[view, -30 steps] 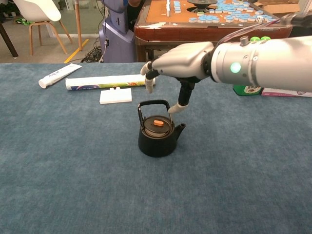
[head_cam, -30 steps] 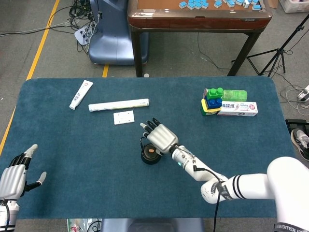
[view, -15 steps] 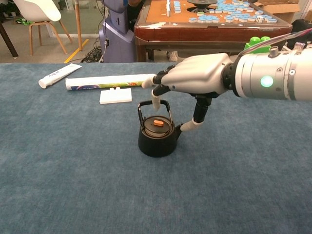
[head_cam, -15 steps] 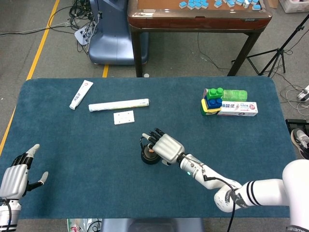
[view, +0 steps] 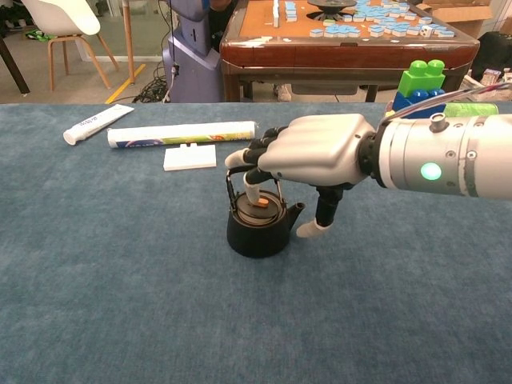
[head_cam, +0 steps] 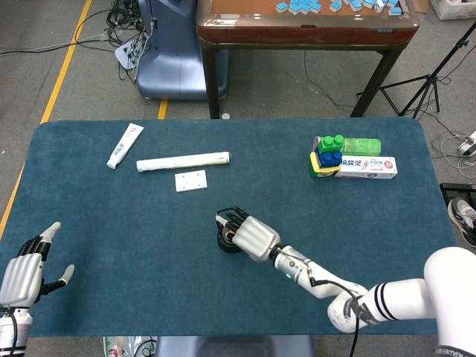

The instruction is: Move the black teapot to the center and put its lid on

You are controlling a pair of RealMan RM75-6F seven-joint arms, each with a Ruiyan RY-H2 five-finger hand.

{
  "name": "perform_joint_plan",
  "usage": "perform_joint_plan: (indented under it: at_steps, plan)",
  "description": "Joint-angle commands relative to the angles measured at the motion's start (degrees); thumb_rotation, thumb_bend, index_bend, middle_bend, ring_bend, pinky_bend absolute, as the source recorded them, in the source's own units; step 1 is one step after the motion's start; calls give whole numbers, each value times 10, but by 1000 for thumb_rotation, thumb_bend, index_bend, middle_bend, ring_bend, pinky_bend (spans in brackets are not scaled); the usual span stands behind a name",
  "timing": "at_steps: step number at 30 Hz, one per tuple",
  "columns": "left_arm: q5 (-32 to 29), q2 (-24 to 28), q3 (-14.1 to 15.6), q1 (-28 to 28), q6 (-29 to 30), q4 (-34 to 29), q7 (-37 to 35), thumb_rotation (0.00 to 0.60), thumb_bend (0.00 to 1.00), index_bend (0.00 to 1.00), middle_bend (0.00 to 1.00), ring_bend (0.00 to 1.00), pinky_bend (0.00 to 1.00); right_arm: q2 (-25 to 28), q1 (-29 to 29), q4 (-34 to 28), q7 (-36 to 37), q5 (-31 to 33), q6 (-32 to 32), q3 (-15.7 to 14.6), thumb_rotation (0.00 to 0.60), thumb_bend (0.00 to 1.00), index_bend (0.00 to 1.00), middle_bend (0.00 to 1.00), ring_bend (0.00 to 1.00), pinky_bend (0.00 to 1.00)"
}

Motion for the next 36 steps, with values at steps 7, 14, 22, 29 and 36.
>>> perform_joint_plan:
  at_steps: [7, 14, 22, 29, 36]
  plan:
    - [1, 0, 1, 1, 0, 1, -2, 600, 302, 63, 127, 138, 127, -12, 3, 4, -29, 15, -4, -4, 600, 263, 278, 0, 0, 0]
    - [1, 1, 0, 1, 1, 2, -5, 600, 301, 63, 127, 139, 127, -16, 3, 3, -39, 24, -3, -4, 600, 263, 278, 0, 0, 0]
    - [-1, 1, -3, -1, -1, 6, -8, 600, 301, 63, 127, 138, 127, 25, -21, -30, 0, 9, 37, 17, 600, 263, 278, 0, 0, 0]
    - [-5, -1, -11, -11, -10, 10, -7, 600, 302, 63, 127, 138, 127, 94, -76, -78, 17, -4, 113, 10, 600, 263, 243, 1, 0, 0]
    - [-11, -4, -19, -19, -16, 17, -2, 600, 301, 63, 127, 138, 127, 146, -161, -101, 49, -16, 202, -12, 600, 263, 140, 15, 0, 0]
